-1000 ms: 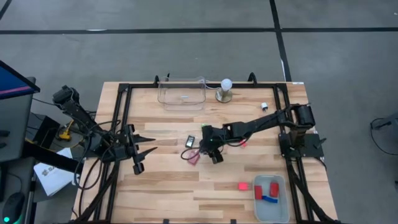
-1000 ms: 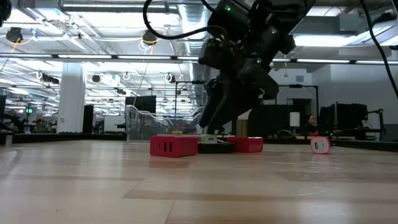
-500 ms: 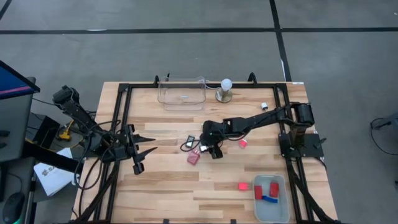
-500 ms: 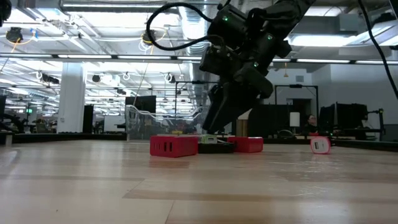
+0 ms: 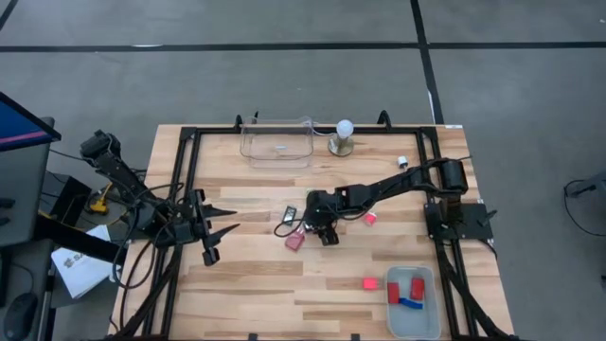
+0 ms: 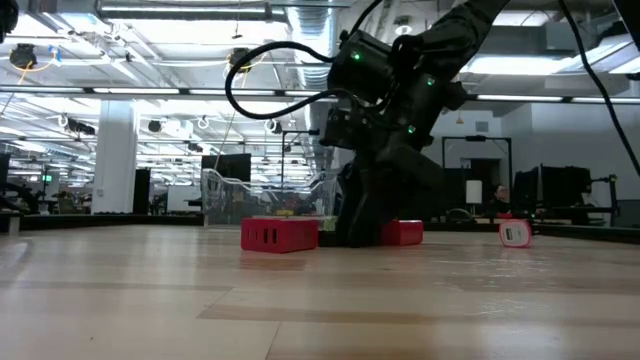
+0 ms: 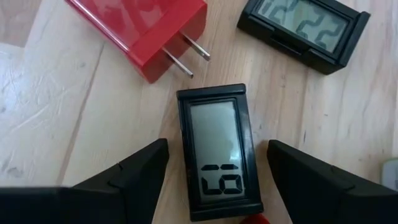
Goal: Pick & Place Office items
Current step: Put the right black digital clock into the gray bin
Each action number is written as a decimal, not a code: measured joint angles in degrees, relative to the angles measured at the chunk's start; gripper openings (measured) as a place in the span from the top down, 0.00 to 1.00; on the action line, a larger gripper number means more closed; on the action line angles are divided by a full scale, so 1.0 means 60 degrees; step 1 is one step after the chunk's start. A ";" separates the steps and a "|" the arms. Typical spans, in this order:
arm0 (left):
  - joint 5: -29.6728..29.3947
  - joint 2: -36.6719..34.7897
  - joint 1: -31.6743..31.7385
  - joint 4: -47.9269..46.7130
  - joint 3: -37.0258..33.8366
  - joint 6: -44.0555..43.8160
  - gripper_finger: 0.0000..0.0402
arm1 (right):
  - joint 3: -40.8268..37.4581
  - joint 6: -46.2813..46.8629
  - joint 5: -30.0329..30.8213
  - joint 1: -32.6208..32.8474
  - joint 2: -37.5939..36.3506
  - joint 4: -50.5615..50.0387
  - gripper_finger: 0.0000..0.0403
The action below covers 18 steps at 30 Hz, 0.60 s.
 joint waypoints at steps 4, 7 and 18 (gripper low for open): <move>0.0000 0.0000 0.0000 0.0000 0.0000 0.0000 0.68 | -0.0004 0.0022 0.0131 -0.0018 -0.0018 -0.0043 0.33; 0.0000 0.0000 0.0000 0.0000 0.0000 0.0004 0.68 | -0.0004 0.0085 0.0382 0.0044 -0.0022 -0.0073 0.36; 0.0002 0.0000 0.0000 0.0000 0.0000 0.0004 0.68 | -0.0007 0.0499 0.0593 0.0133 -0.0018 -0.0063 0.66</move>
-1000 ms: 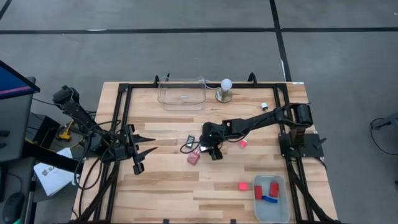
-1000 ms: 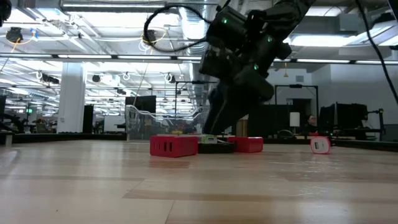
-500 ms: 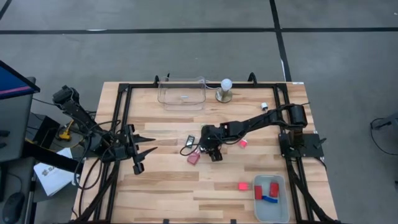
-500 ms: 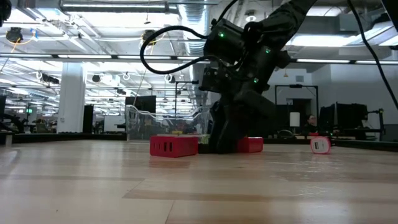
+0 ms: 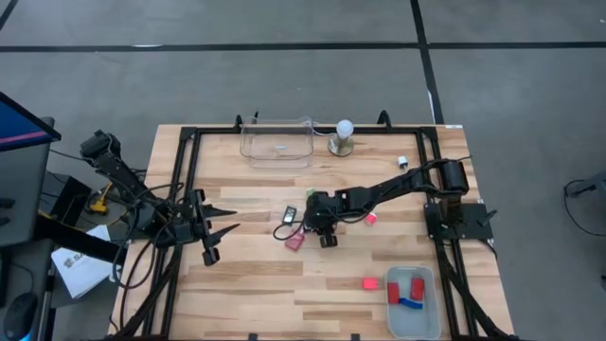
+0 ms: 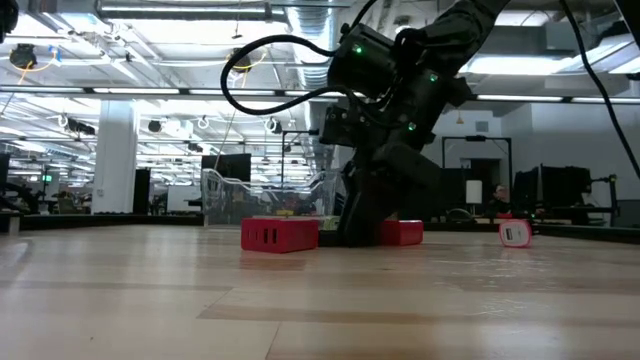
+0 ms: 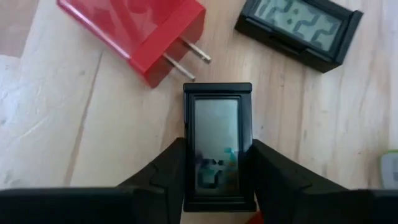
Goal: Pick & Place Office items
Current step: Put the right black digital clock into the gray bin
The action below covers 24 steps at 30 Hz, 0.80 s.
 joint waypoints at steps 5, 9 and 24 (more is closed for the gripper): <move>-0.0002 0.0000 0.0000 -0.0001 0.0000 0.0000 0.68 | 0.0351 0.0000 0.0225 0.0109 0.0050 -0.0543 0.66; -0.0002 0.0000 0.0000 -0.0003 0.0000 0.0000 0.68 | 0.1138 -0.0155 0.1138 0.0200 0.0088 -0.2139 0.65; -0.0002 0.0004 0.0000 -0.0098 0.0000 -0.0020 0.68 | 0.4422 0.0667 0.1689 0.0817 0.0055 -0.8104 0.63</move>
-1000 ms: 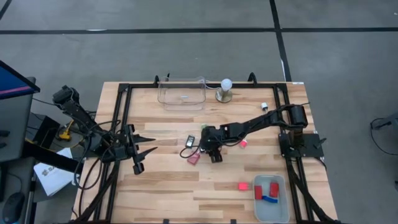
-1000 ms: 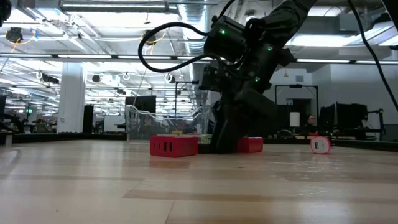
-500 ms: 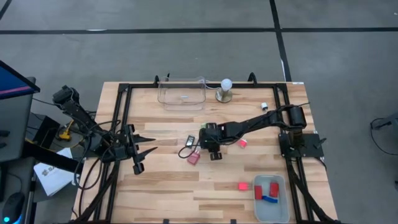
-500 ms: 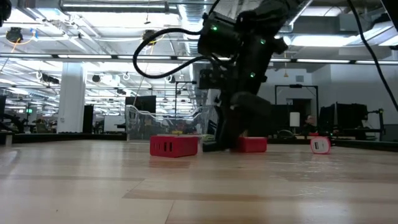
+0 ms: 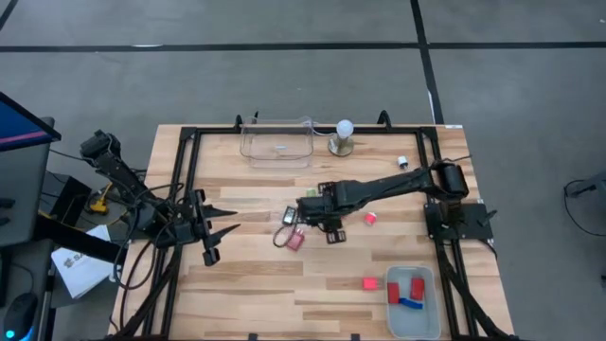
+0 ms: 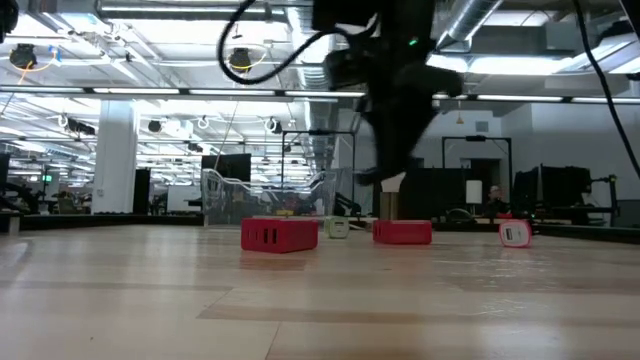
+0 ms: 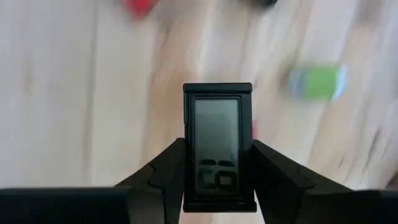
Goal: Pick & Place Office items
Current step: Put the right black digital clock into the gray bin
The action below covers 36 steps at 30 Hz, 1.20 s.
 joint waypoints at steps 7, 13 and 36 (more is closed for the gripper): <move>0.0000 0.0000 0.0000 -0.0015 0.0000 -0.0012 0.68 | 0.0051 0.1933 -0.0364 0.1198 -0.0004 -0.2464 0.64; 0.0000 0.0000 -0.0002 -0.0015 0.0000 -0.0071 0.68 | 0.0051 0.3848 -0.0490 0.2682 -0.0336 -0.3204 0.63; 0.0035 -0.0007 0.0000 0.0149 0.0000 -0.0009 0.68 | 0.0055 1.5686 0.1255 0.8176 -0.2221 -0.4809 0.63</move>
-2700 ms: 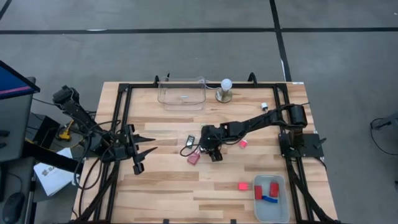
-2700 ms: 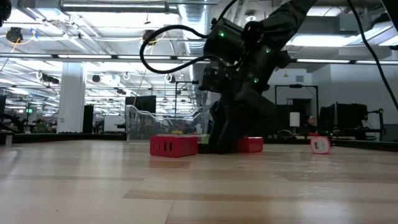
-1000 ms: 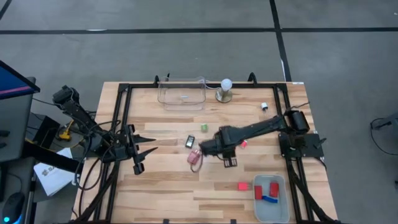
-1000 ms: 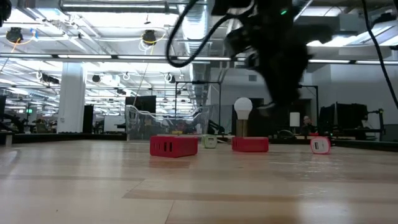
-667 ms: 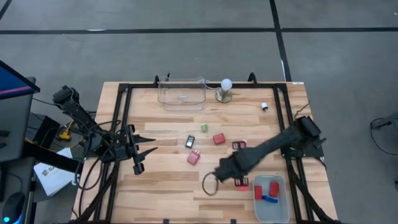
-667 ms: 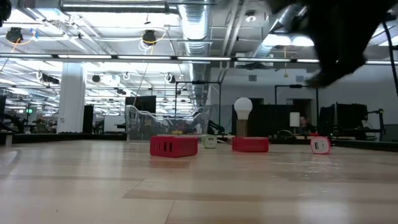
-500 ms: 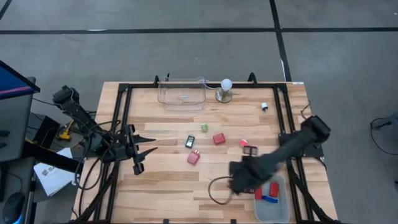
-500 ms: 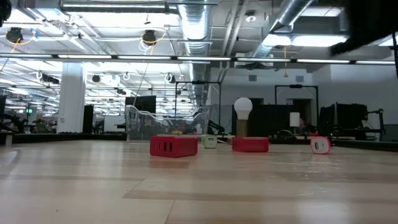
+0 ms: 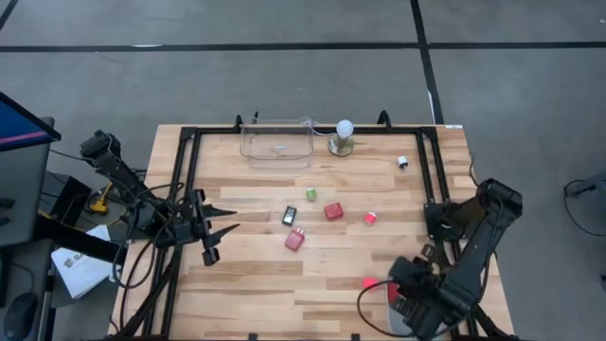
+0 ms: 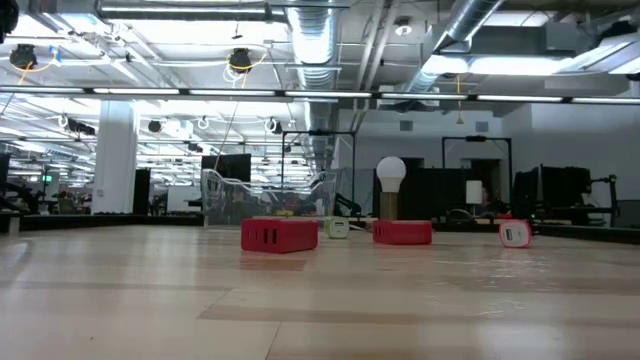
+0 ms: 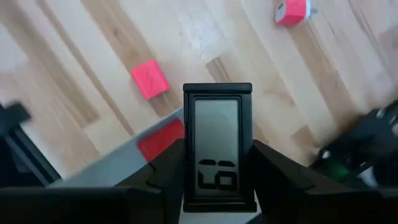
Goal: Pick & Place Office items
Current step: Put the right black digital clock into the gray bin
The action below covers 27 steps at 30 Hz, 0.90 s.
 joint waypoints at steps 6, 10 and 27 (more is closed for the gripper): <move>0.0001 0.0004 0.0000 -0.0007 0.0000 0.0000 0.68 | 0.0000 0.2755 0.0260 0.0394 0.0403 0.0000 0.63; 0.0001 0.0004 0.0000 -0.0007 0.0000 0.0000 0.68 | -0.0073 0.4044 -0.0108 0.0716 0.0672 0.0008 0.63; 0.0008 0.0004 0.0007 -0.0004 0.0000 0.0000 0.68 | -0.3350 0.5253 -0.0971 0.1140 0.0851 0.3788 0.63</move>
